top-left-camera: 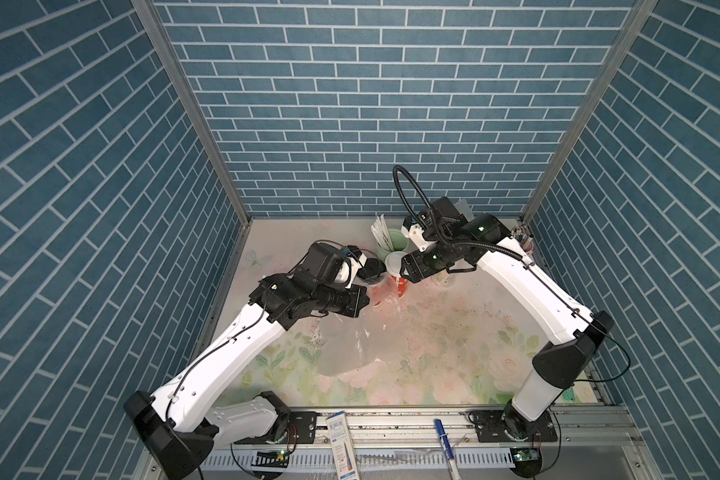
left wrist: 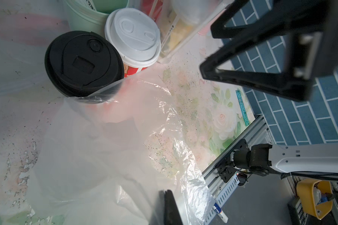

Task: Pack milk tea into plastic carrier bags
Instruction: Pick up the milk tea cup at the center of the board.

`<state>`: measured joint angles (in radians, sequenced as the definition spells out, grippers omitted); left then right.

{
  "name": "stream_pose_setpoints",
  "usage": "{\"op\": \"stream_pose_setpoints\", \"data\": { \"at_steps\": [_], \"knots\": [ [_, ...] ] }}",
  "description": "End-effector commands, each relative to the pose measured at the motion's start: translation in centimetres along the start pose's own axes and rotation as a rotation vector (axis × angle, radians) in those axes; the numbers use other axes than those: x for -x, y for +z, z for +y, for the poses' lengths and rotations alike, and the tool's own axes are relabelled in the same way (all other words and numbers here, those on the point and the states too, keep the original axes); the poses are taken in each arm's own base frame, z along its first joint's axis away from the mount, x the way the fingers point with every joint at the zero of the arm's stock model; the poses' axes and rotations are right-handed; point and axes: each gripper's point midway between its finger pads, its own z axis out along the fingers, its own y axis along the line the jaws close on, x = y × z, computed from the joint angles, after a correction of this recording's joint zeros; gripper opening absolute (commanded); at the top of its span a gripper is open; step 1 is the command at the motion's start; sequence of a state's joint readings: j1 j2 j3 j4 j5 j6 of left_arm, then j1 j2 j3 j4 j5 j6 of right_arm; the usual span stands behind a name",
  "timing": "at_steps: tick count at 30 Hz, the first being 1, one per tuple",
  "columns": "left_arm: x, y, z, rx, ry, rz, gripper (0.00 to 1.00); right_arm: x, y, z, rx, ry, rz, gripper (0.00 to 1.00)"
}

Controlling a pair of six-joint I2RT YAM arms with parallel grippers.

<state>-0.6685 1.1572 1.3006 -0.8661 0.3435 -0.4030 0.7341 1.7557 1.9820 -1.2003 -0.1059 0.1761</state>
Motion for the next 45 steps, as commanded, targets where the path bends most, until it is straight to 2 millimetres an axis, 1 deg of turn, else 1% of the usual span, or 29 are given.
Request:
{"op": "stream_pose_setpoints", "data": {
  "at_steps": [1,4,7,8,11,14,20,23,27,31,33,34,37,42,43,45],
  "knots": [
    [-0.4,-1.3,0.0,-0.006,0.009,-0.017,0.00,0.2,0.8,-0.7,-0.045,-0.050,0.050,0.78],
    [-0.5,-2.1,0.1,0.006,0.013,-0.031,0.00,1.7,1.1,-0.2,-0.025,-0.058,0.038,0.78],
    [-0.9,-3.0,0.9,0.044,0.015,-0.029,0.00,2.9,1.3,1.0,0.017,-0.070,0.023,0.79],
    [-1.1,-3.3,1.2,0.059,0.013,-0.027,0.00,3.3,1.2,1.4,0.023,-0.080,0.015,0.86],
    [-1.8,-4.4,2.5,0.117,0.004,-0.024,0.00,4.1,1.3,2.5,0.036,-0.112,0.001,0.87],
    [-2.3,-6.1,3.7,0.175,-0.004,-0.042,0.00,4.6,1.7,3.4,0.039,-0.139,0.003,0.87],
    [-3.1,-9.4,5.4,0.282,-0.004,-0.076,0.00,5.2,2.8,4.2,0.036,-0.166,0.013,0.88],
    [-3.6,-10.6,6.4,0.342,-0.007,-0.073,0.00,5.7,3.0,4.6,0.051,-0.166,-0.001,0.88],
    [-4.3,-11.7,7.7,0.420,-0.017,-0.063,0.00,6.4,3.3,5.7,0.098,-0.166,-0.028,0.89],
    [-4.4,-12.9,8.8,0.490,-0.031,-0.066,0.00,6.5,4.4,5.9,0.099,-0.166,-0.016,0.89],
    [-4.3,-13.5,9.2,0.519,-0.036,-0.079,0.00,6.4,4.4,5.9,0.093,-0.169,-0.015,0.89],
    [-4.1,-13.9,9.3,0.530,-0.036,-0.091,0.00,6.1,6.0,5.8,0.087,-0.167,0.018,0.89],
    [-3.5,-14.6,9.6,0.555,-0.039,-0.115,0.00,6.0,6.9,5.6,0.071,-0.171,0.032,0.89],
    [-2.9,-14.7,10.0,0.574,-0.042,-0.126,0.00,6.0,8.1,5.1,0.033,-0.177,0.046,0.90],
    [-2.8,-14.6,10.0,0.573,-0.044,-0.126,0.00,6.0,8.3,5.3,0.035,-0.181,0.047,0.90],
    [-2.8,-14.2,10.0,0.564,-0.046,-0.120,0.00,6.1,8.7,4.9,0.003,-0.188,0.045,0.90]
  ]
}}
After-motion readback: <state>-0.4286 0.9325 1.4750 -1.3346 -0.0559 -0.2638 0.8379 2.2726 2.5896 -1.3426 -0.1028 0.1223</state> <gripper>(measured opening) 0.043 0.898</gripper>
